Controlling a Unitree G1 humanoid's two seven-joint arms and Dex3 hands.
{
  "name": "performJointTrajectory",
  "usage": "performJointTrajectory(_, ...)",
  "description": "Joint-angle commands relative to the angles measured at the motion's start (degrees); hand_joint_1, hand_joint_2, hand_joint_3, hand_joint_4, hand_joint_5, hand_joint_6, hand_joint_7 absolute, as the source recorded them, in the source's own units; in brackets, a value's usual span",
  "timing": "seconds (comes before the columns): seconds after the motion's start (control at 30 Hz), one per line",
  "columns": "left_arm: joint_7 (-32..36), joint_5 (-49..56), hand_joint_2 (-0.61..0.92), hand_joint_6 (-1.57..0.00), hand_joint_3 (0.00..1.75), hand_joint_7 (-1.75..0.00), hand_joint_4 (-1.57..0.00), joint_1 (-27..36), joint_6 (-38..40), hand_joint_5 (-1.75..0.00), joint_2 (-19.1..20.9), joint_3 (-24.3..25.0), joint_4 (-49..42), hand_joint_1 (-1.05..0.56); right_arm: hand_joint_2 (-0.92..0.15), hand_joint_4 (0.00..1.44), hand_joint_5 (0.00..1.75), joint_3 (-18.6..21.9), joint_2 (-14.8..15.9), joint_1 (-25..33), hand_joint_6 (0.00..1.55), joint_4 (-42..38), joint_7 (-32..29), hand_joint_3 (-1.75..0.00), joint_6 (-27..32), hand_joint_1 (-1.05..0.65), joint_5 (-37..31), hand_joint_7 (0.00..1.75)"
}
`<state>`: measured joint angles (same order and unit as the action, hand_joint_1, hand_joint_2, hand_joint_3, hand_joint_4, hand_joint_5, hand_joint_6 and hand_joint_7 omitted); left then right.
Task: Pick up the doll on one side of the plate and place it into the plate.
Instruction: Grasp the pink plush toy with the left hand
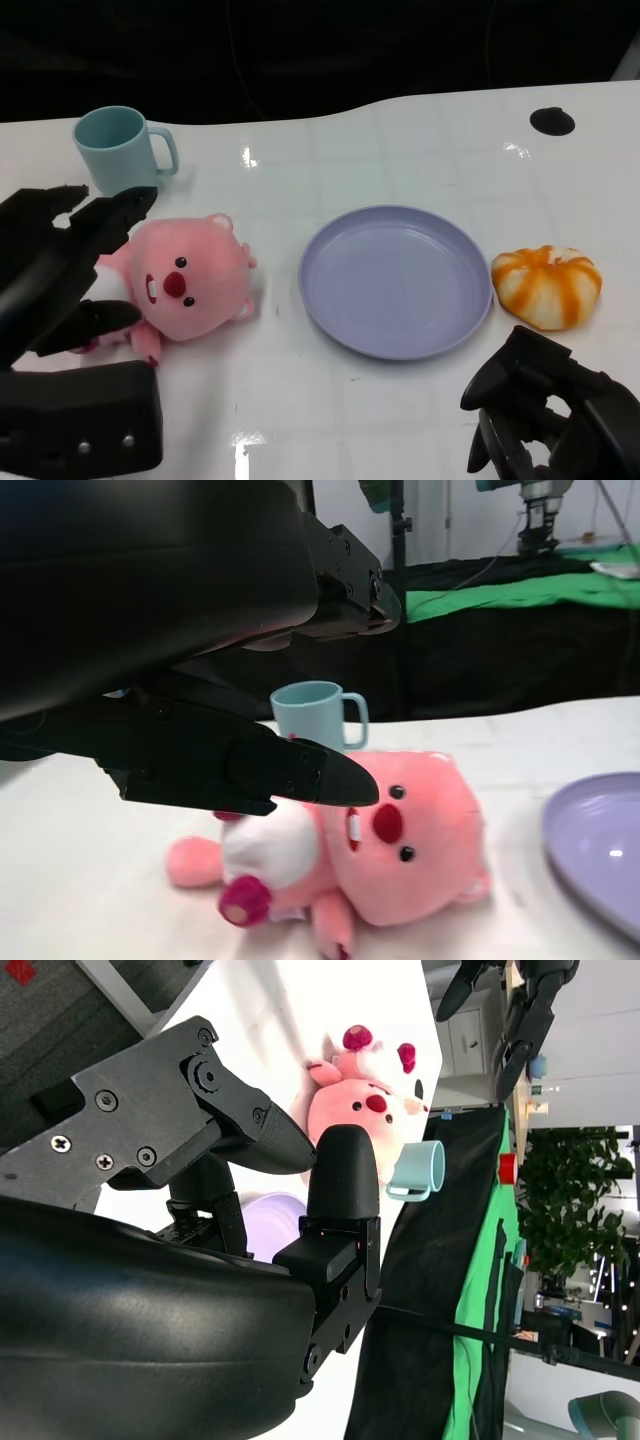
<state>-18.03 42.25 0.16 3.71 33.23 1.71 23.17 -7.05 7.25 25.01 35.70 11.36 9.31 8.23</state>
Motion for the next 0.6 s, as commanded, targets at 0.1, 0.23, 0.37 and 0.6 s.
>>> performJointTrajectory(0.1,-0.9,4.8,0.89,-0.2,0.0,-0.01,0.0,-3.6,2.5,-0.31,1.4,-2.5,-4.3,-0.7,-0.62,0.61,1.75,-0.1,0.2,0.2,0.48,0.9,-0.2,-1.14,0.1,-0.23,0.0,1.56)
performJointTrajectory(0.23,-0.3,7.8,0.9,-0.18,0.01,0.0,-0.01,-6.9,2.8,-0.31,2.1,-5.6,-11.2,-0.73,-0.62,0.61,1.75,-0.1,0.0,0.2,0.48,1.0,-0.4,-1.14,0.5,-0.23,0.1,1.56)
performJointTrajectory(0.37,0.1,9.0,0.91,-0.17,0.01,0.0,0.0,-9.9,2.5,-0.3,2.3,-8.5,-17.4,-0.75,-0.62,0.61,1.74,-0.1,0.1,0.5,0.48,1.2,-0.3,-1.13,0.4,-0.24,0.1,1.56)
performJointTrajectory(0.6,-0.7,9.3,0.92,-0.17,0.01,0.0,-0.01,-15.7,2.3,-0.29,2.2,-13.2,-27.0,-0.76,-0.62,0.61,1.75,-0.3,0.0,0.9,0.48,1.7,-0.3,-1.12,0.4,-0.24,0.2,1.55)
